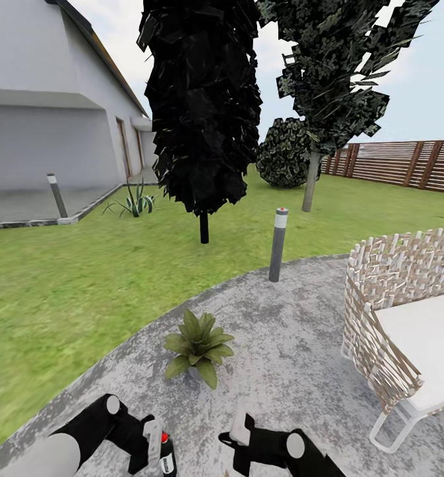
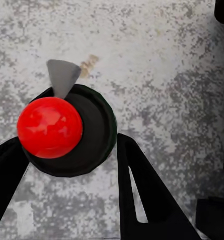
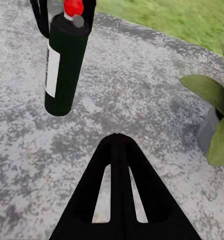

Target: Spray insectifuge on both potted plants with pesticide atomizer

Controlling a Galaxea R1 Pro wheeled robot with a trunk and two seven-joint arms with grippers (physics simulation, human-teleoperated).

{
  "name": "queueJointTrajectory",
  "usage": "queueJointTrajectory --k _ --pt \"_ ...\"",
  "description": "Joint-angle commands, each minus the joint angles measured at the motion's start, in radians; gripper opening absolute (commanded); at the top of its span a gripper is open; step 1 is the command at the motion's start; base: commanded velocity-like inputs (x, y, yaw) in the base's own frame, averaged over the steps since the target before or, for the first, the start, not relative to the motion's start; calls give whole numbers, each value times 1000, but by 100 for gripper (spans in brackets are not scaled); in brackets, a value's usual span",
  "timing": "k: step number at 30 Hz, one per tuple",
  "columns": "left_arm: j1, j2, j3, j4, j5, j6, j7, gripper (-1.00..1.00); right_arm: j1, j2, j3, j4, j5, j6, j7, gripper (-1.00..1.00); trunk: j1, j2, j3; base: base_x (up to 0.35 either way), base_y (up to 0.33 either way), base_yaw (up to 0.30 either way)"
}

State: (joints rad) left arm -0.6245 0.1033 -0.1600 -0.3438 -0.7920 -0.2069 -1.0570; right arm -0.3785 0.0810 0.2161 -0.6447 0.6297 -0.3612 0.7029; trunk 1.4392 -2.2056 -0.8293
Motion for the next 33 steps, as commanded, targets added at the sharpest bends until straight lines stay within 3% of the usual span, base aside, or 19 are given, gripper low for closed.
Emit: queueJointTrajectory --k 1,3,7,20,33 --pt "0 -3 -14 -4 -7 -10 0 -100 0 6 -1 -1 10 -5 10 -100 0 0 -1 0 0 0" --pt "0 -14 -37 -6 -7 -9 1 -100 -1 15 -1 -3 11 -5 34 -100 0 0 -1 0 0 0" --pt "0 -29 -48 -7 -7 -11 2 -100 -2 27 -1 -16 11 -5 46 -100 0 0 -1 0 0 0" --pt "0 -49 -52 -8 -4 -23 -1 -100 -2 31 -1 -30 12 -5 49 -100 0 0 -1 0 0 0" --pt "-1 -97 -64 -8 -3 -35 -3 -100 -2 31 -1 -30 13 -5 49 -100 0 0 -1 0 0 0"
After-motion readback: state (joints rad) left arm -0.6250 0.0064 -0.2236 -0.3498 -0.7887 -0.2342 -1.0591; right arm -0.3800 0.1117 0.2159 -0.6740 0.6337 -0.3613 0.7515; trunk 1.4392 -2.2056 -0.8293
